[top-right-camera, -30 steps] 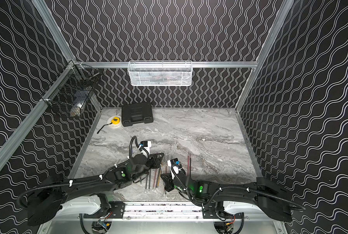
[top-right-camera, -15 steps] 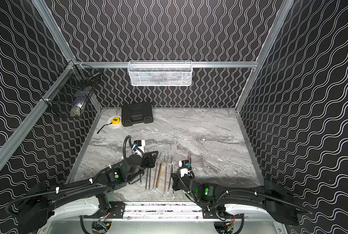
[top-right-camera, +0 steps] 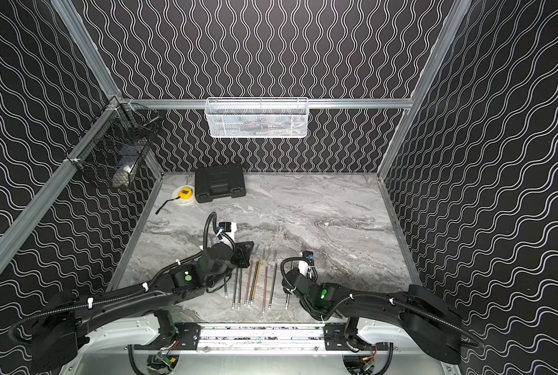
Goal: Remove the protective cover of the pencils
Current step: Place the pencil at the center of the board.
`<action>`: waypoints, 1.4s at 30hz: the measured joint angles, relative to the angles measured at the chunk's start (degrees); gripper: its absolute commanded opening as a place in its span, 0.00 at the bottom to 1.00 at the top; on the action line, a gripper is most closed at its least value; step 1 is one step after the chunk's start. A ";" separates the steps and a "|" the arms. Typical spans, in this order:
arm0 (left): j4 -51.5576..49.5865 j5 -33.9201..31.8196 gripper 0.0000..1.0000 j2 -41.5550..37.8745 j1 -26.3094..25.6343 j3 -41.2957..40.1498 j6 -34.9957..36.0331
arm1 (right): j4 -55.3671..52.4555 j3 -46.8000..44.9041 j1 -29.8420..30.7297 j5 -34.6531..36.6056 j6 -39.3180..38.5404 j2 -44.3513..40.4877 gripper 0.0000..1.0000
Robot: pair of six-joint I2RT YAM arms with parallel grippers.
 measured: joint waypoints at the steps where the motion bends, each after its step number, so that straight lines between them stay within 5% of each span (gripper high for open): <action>1: -0.33 0.26 0.09 0.85 0.02 0.57 0.52 | 0.52 0.13 -0.22 -0.28 0.13 1.05 0.00; 20: -1.51 3.74 0.10 10.10 0.09 6.01 2.95 | 6.05 6.01 -4.39 -5.01 3.13 14.69 0.00; 23: -1.84 3.67 0.11 9.20 0.22 6.01 3.78 | 6.47 6.80 -4.81 -5.03 3.32 15.74 0.08; 42: -1.95 4.61 0.11 8.22 2.03 5.18 5.29 | 6.32 8.85 -5.55 -2.51 5.55 17.94 0.21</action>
